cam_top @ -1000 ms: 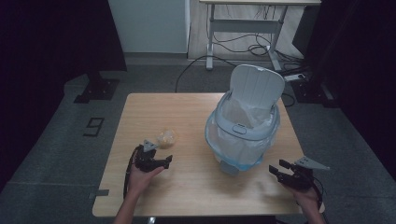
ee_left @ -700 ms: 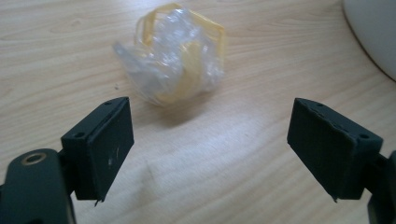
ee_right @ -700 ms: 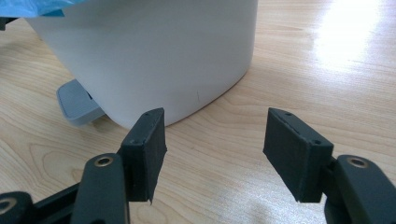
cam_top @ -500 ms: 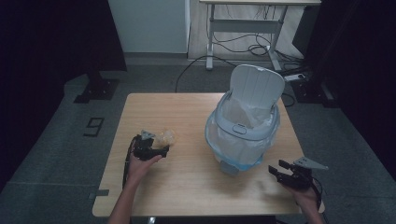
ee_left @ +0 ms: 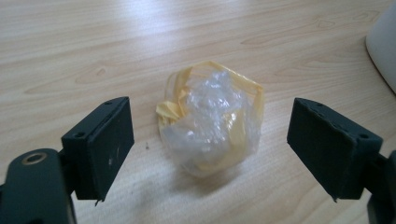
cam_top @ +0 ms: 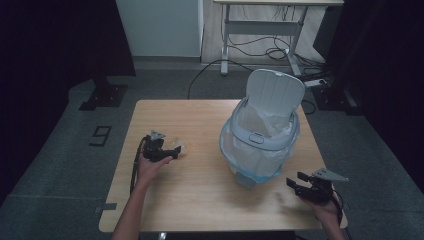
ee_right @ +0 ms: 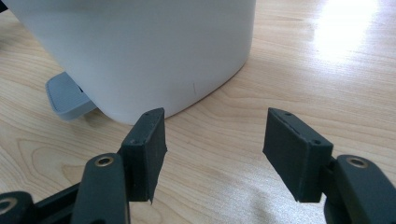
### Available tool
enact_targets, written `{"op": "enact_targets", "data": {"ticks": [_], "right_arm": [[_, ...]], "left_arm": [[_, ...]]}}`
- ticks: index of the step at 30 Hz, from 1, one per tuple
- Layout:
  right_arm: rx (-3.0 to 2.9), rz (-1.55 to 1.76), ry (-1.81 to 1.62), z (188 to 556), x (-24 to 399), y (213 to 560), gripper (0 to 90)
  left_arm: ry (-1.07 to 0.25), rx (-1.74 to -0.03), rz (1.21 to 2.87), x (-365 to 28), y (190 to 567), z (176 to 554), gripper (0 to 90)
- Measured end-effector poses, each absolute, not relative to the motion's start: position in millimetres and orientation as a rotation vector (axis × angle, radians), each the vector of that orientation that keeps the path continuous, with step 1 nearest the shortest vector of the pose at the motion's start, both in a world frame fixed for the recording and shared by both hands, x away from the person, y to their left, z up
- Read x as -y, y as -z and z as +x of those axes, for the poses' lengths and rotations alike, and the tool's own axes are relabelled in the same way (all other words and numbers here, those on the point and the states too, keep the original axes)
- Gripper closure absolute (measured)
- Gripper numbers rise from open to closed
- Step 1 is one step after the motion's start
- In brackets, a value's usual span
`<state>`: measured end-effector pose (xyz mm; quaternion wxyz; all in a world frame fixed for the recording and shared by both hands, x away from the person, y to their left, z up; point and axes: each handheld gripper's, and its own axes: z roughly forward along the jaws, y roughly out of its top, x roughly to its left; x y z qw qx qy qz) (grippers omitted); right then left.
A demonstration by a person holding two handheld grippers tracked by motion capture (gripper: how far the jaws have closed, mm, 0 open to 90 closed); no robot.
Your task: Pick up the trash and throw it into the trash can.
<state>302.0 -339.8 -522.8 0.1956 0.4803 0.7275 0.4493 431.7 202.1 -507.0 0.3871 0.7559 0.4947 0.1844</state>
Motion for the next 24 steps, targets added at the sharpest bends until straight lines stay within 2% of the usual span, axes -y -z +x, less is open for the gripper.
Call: {"op": "enact_targets", "data": {"ticks": [15, 18, 24], "right_arm": [[-2.049, 1.356, -1.245, 303.2, 338.6, 525.2, 38.4], [-2.047, 1.364, -1.243, 303.1, 339.8, 525.7, 38.4], [-2.041, 1.367, -1.243, 303.2, 340.9, 525.6, 38.8]], "left_arm": [[-0.424, -1.235, 1.987, -193.6, 529.4, 451.6, 17.0], [-0.419, -1.225, 2.007, -190.5, 535.3, 452.7, 20.7], [-0.423, -1.197, 2.015, -188.4, 540.7, 450.9, 33.6]]}}
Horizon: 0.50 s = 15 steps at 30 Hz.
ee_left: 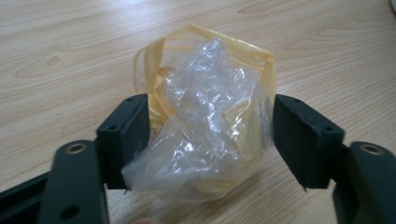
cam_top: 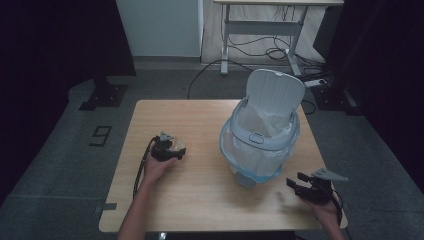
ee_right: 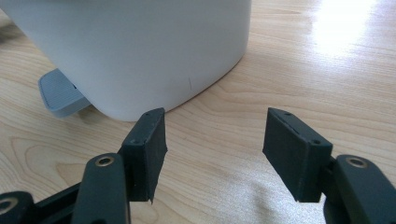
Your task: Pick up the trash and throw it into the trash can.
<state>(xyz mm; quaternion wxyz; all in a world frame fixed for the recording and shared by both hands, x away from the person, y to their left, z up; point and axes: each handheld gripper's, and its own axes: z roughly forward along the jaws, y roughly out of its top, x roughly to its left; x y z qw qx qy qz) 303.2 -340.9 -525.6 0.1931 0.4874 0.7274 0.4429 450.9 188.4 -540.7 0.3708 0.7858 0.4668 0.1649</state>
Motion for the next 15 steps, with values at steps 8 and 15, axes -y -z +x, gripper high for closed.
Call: {"op": "enact_targets", "data": {"ticks": [8, 15], "right_arm": [[-2.03, 1.382, -1.24, 302.9, 341.9, 525.3, 39.6], [-2.006, 1.4, -1.254, 301.0, 345.0, 523.7, 39.9]], "left_arm": [[-0.433, -1.175, 2.01, -190.1, 536.8, 447.8, 49.2], [-0.425, -1.13, 1.939, -194.4, 517.8, 431.7, 54.6]]}}
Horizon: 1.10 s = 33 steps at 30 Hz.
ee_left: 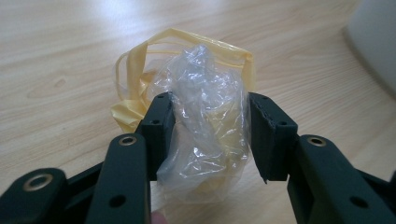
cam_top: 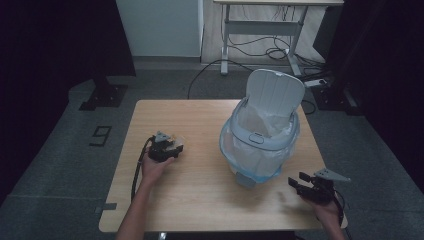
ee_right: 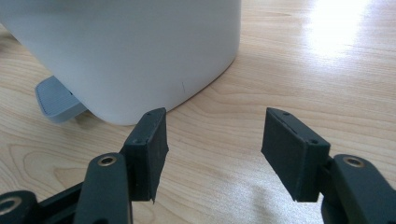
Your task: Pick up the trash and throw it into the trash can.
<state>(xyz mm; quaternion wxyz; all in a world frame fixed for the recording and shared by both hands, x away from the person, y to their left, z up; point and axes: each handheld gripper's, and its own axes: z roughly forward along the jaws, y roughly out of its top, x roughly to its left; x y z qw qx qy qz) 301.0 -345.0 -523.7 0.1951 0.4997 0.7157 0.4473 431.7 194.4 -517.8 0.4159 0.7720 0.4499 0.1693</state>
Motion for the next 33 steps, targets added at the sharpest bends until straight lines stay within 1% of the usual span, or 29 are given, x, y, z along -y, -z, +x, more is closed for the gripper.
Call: {"op": "enact_targets", "data": {"ticks": [7, 11, 16, 19, 22, 33], "right_arm": [[-1.993, 1.409, -1.266, 299.6, 349.2, 523.5, 40.1], [-1.994, 1.409, -1.263, 299.1, 350.2, 524.5, 40.2], [-1.993, 1.419, -1.264, 299.4, 350.7, 525.3, 40.1], [-1.988, 1.419, -1.275, 299.1, 351.0, 524.3, 40.1], [-1.987, 1.42, -1.276, 298.8, 351.0, 524.2, 40.2], [-1.988, 1.427, -1.27, 299.5, 353.0, 525.4, 40.2]], "left_arm": [[-0.419, -1.093, 1.906, -197.3, 504.9, 408.3, 55.0], [-0.367, -1.078, 1.842, -201.0, 497.8, 398.2, 55.0], [-0.361, -1.049, 1.828, -201.6, 489.8, 388.5, 55.4], [-0.371, -1.042, 1.822, -201.1, 484.1, 384.1, 55.6], [-0.418, -1.055, 1.812, -199.8, 475.7, 379.3, 55.6], [-0.426, -1.01, 1.766, -193.8, 446.0, 366.5, 55.9]]}}
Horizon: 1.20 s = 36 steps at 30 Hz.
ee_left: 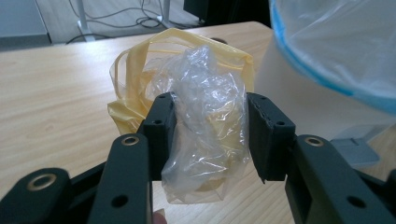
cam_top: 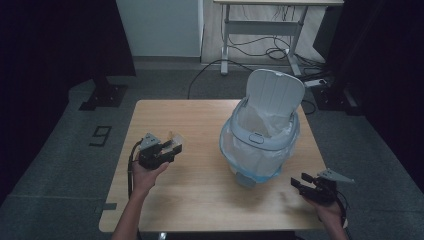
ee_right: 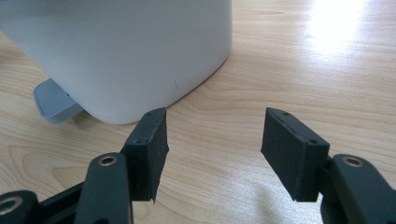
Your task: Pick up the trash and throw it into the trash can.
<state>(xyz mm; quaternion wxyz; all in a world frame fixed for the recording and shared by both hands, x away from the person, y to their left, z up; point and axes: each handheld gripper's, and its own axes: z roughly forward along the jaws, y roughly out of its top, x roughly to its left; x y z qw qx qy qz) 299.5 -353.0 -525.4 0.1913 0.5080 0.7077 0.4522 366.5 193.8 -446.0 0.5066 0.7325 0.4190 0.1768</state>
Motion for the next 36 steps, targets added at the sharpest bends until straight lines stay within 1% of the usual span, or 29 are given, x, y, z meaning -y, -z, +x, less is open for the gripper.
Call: {"op": "enact_targets", "data": {"ticks": [7, 36], "right_arm": [[-1.992, 1.429, -1.261, 300.0, 353.3, 526.9, 40.2], [-2.002, 1.445, -1.246, 301.2, 354.5, 530.0, 41.1]], "left_arm": [[-0.429, -0.987, 1.759, -188.8, 430.3, 361.7, 56.2], [-0.384, -0.857, 1.714, -172.2, 390.7, 346.1, 57.2]]}}
